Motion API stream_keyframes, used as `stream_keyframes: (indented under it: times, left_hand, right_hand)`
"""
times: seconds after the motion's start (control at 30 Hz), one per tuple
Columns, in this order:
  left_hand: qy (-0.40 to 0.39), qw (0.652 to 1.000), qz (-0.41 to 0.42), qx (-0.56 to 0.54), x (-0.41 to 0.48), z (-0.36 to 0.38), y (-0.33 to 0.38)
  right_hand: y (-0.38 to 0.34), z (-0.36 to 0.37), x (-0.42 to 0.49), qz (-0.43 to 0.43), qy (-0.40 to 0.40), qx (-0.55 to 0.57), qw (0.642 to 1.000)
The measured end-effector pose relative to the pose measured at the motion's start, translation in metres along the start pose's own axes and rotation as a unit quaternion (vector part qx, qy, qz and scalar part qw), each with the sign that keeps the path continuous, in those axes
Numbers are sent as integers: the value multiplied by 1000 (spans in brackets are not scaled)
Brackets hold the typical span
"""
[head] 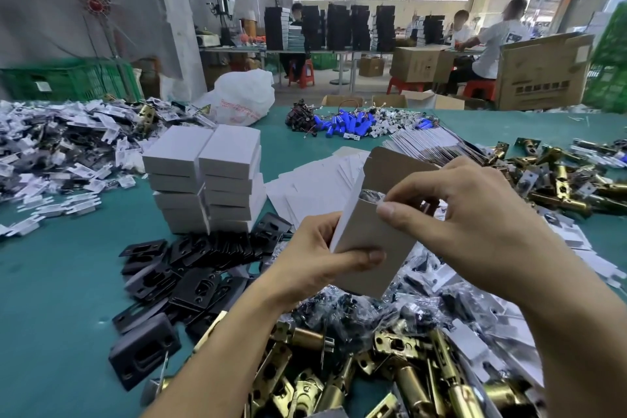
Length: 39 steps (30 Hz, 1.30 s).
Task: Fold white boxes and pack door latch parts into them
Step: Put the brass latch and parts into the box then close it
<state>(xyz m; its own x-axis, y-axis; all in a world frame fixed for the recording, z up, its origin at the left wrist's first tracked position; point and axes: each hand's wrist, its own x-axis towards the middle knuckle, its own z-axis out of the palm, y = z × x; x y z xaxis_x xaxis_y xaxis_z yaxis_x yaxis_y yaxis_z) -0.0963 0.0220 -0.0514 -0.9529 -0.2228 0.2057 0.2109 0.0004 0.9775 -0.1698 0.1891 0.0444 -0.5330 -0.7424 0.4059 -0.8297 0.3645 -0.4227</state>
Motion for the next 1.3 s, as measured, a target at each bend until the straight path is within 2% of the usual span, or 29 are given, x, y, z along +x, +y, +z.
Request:
stream_keyframes:
  times: [0.07,0.17,0.33,0.47,0.6,0.73,0.9,1.13,1.23,1.3]
  left_hand:
    - [-2,1000,3,12,0,0,-1]
    - [-2,1000,8,8,0,1,0]
    - [18,1000,13,-9,1,1,0]
    - [32,999,24,-20,2,1,-1]
    - [40,998,38,-22,1,2,-2]
    - [35,998,55,-23,1,4,0]
    - [41,997,61,-31,2,4,2]
    - [90,994,32,-58,5,0,-1]
    - [90,993,40,-67,5,-2,-1]
    - [78,993,43,-75,4,-2,0]
  right_hand:
    - [2,1,2,2,-13,-20,1000]
    - [6,5,3,-8,10,-48,999]
    - [4,7,1,-26,33,-24,999]
    - [8,12,4,-21,27,-88,996]
    - [7,13,3,-15,16,-85,996]
    - [4,14,3,-56,7,-97,994]
    - [1,21,3,-67,30,-89,993]
    - [11,23,5,-64,139,-5,988]
    - [20,21,7,-33,169,97,980]
    - [26,23,7,-14,145,211,967]
